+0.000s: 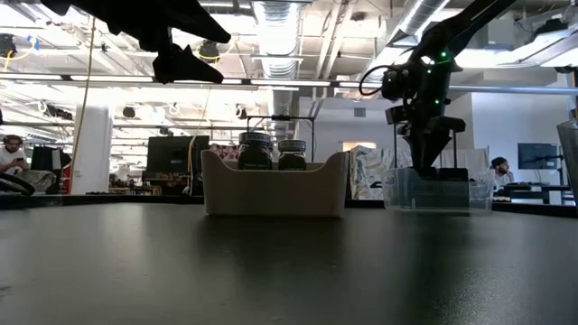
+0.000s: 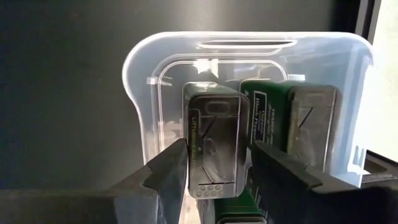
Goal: Sort spices by type
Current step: Put the black seasoning can into the transparent bin
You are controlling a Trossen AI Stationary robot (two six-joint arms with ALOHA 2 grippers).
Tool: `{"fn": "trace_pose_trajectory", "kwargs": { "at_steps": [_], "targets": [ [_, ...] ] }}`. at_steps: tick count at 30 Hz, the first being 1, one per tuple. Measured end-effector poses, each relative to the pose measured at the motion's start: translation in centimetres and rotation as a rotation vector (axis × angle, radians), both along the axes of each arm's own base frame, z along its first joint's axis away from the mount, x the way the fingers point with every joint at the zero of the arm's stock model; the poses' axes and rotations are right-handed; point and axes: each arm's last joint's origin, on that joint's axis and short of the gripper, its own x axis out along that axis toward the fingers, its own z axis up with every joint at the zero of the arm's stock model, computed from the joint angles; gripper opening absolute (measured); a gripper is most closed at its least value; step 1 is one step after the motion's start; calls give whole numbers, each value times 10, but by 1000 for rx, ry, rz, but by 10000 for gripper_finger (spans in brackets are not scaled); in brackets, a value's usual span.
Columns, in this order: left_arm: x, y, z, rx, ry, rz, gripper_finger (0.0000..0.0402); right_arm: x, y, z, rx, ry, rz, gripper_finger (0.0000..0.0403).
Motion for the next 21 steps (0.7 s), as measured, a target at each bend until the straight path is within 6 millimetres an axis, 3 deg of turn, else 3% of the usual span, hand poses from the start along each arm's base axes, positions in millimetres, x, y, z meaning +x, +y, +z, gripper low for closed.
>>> {"fn": "trace_pose_trajectory", "kwargs": {
  "at_steps": [21],
  "targets": [
    [0,0,0,-8,-1,3,387,-3,-3,0,-4,-4,-14,223]
  ]
}}
